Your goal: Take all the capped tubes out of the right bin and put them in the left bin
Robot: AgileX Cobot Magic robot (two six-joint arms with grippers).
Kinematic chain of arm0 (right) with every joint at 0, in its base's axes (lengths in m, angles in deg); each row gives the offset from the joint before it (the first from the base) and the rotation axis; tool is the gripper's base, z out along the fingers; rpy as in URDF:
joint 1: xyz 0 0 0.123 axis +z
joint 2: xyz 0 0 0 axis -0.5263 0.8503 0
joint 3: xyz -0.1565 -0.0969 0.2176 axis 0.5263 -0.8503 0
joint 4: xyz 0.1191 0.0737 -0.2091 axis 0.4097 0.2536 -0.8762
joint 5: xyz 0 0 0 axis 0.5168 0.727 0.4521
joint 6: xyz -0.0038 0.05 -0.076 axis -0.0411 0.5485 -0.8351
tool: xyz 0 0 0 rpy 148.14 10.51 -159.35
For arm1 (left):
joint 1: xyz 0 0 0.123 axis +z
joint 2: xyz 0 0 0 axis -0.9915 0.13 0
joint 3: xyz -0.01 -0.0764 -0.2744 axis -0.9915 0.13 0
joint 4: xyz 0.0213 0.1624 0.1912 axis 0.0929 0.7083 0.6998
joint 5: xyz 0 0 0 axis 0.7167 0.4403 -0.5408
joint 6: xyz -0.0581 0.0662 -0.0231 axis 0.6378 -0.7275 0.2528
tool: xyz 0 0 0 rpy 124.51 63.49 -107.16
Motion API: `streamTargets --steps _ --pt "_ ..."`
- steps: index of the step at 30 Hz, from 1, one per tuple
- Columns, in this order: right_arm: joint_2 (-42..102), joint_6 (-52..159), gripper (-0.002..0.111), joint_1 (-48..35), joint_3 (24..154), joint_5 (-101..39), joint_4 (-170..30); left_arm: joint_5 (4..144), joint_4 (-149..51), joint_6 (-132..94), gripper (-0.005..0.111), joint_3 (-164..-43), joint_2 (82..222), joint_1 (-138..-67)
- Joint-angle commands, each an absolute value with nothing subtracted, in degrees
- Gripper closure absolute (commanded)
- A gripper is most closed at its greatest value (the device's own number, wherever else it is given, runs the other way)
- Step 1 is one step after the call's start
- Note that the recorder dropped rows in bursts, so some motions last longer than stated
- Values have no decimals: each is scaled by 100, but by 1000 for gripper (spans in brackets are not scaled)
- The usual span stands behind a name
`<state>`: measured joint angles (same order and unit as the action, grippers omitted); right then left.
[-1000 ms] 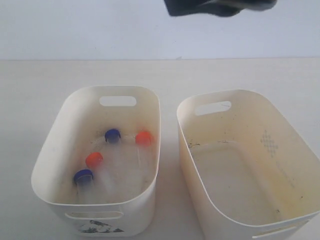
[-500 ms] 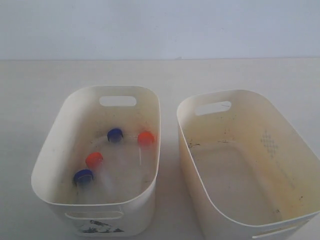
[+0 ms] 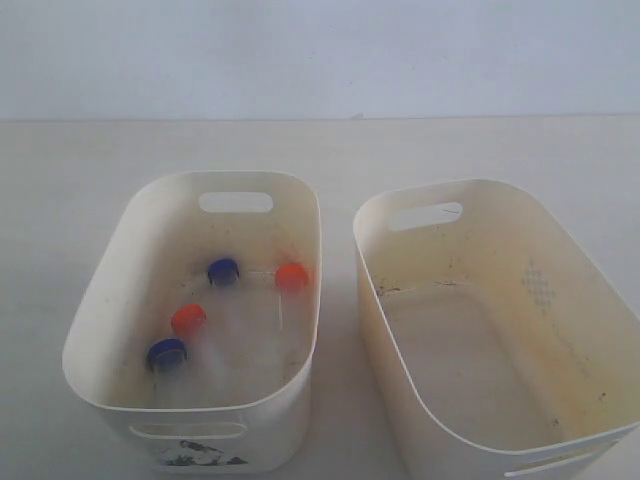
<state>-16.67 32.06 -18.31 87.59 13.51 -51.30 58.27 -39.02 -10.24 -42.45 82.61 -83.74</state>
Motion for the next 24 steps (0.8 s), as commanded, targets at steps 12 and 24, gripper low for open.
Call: streamTargets --steps 12,24 --pt "-4198 3186 107 -3002 2797 -1944 -5103 5882 -3908 -958 102 -4268 8255 -8367" --pt "-4198 3699 107 -3002 2421 -1141 -5143 5882 -3908 -958 102 -4268 8255 -8367"
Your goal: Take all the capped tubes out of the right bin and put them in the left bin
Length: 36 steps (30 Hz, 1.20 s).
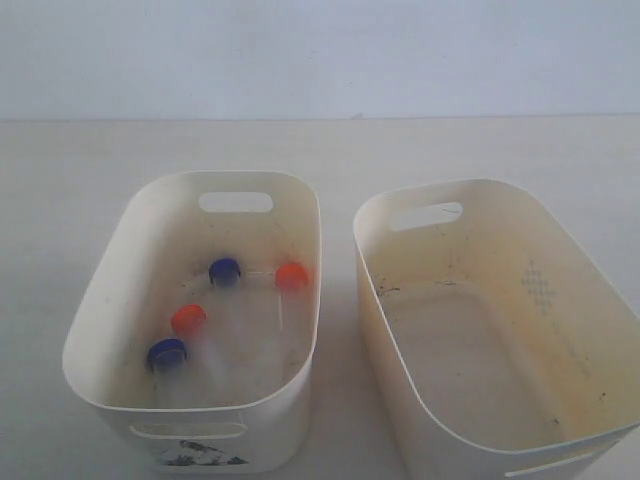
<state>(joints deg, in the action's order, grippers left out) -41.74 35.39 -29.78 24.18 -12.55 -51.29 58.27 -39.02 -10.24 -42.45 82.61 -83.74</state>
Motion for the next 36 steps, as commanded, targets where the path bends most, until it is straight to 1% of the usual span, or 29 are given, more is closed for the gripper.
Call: streamTargets --steps 1,8,15,36 --pt "-4198 3699 107 -3002 2421 -1141 -5143 5882 -3908 -958 102 -4268 8255 -8367" --pt "-4198 3984 107 -3002 2421 -1139 -5353 5882 -3908 -958 102 -4268 8255 -8367" --pt "-4198 5152 107 -3002 2421 -1177 -6309 5882 -3908 -958 102 -4268 8255 -8367" --pt "-4198 5166 107 -3002 2421 -1177 -6298 5882 -3908 -958 102 -4268 8255 -8367"
